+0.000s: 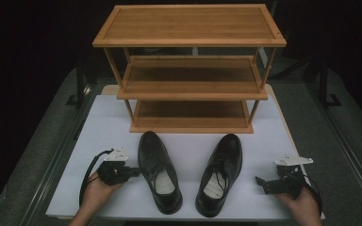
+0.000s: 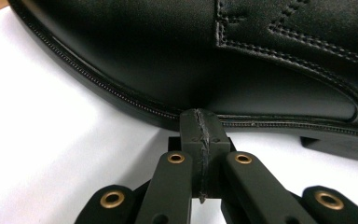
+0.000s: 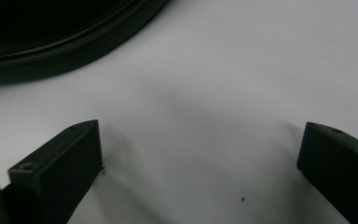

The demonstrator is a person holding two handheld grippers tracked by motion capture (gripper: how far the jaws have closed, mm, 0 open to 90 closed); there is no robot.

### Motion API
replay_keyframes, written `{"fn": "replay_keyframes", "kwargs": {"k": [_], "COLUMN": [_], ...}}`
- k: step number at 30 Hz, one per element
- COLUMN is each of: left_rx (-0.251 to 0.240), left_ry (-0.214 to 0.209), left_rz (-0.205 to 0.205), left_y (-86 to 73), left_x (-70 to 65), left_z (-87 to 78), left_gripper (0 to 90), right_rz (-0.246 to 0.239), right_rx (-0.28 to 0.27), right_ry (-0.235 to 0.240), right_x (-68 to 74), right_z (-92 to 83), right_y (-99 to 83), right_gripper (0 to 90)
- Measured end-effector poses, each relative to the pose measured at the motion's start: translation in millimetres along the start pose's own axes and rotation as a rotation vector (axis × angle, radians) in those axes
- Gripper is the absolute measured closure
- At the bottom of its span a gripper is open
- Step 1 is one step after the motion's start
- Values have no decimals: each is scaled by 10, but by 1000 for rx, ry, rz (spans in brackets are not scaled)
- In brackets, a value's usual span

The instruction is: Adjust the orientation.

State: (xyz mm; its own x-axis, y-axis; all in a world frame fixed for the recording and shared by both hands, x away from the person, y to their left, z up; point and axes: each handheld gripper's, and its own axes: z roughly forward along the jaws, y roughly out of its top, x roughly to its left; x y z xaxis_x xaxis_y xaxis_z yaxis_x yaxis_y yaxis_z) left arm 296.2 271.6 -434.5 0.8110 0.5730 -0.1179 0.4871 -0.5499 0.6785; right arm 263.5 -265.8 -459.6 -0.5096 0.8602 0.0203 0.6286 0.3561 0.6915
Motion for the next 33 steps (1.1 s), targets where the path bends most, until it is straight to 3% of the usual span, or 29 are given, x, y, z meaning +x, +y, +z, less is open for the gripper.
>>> {"fn": "replay_keyframes", "kwargs": {"k": [23,29,33], "left_rx": [-17,-23,-41], "left_ry": [-10,-20,-27], "left_rz": [21,22,17], "left_y": [332,323,294], "left_x": [29,40,66], "left_z": [263,244,146], "left_gripper": [900,900,899], "right_rz": [0,0,0], "right_rx": [-2,-2,-2], "right_ry": [0,0,0], "right_x": [-1,-1,-1], "right_z": [1,1,1], "right_y": [-1,-1,-2], "right_gripper": [0,0,0]}}
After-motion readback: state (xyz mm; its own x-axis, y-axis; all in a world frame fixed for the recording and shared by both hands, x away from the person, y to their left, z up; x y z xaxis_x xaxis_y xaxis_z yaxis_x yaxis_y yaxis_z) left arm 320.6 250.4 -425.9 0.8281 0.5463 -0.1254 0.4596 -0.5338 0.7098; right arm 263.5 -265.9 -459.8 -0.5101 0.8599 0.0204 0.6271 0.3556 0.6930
